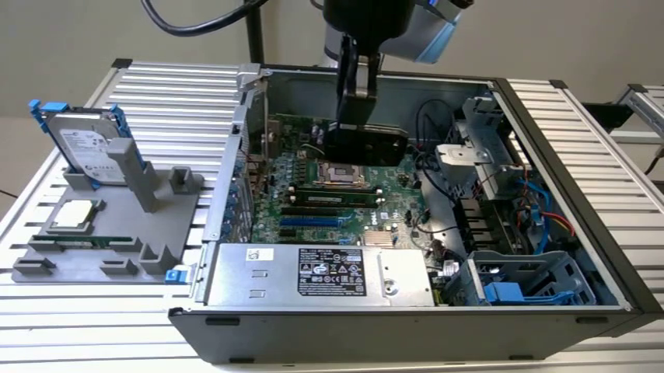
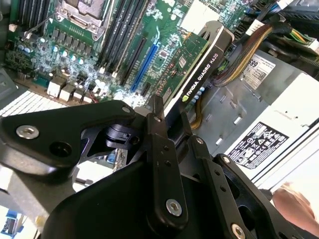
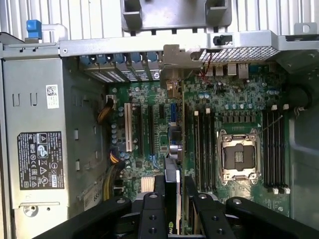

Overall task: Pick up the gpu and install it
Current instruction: 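Insert the gpu into the slot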

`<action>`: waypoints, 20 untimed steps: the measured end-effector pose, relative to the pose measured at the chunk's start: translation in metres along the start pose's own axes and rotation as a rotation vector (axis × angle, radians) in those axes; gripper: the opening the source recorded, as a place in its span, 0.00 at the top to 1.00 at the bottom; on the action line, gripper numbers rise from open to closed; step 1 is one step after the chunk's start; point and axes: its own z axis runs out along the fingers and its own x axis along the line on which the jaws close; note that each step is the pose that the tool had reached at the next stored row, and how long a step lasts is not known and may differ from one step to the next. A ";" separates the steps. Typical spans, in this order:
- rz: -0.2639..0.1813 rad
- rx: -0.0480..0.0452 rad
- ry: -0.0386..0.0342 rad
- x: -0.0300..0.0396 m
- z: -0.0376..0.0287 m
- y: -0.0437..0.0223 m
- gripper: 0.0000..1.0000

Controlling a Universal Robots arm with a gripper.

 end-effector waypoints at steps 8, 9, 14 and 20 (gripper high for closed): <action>0.000 0.0091 0.0063 -0.0007 0.0074 -0.0008 1.00; 0.000 0.0100 0.0070 -0.0007 0.0085 -0.0010 1.00; 0.001 0.0127 0.0113 -0.0011 0.0125 -0.0014 1.00; 0.001 0.0129 0.0118 -0.0011 0.0131 -0.0014 1.00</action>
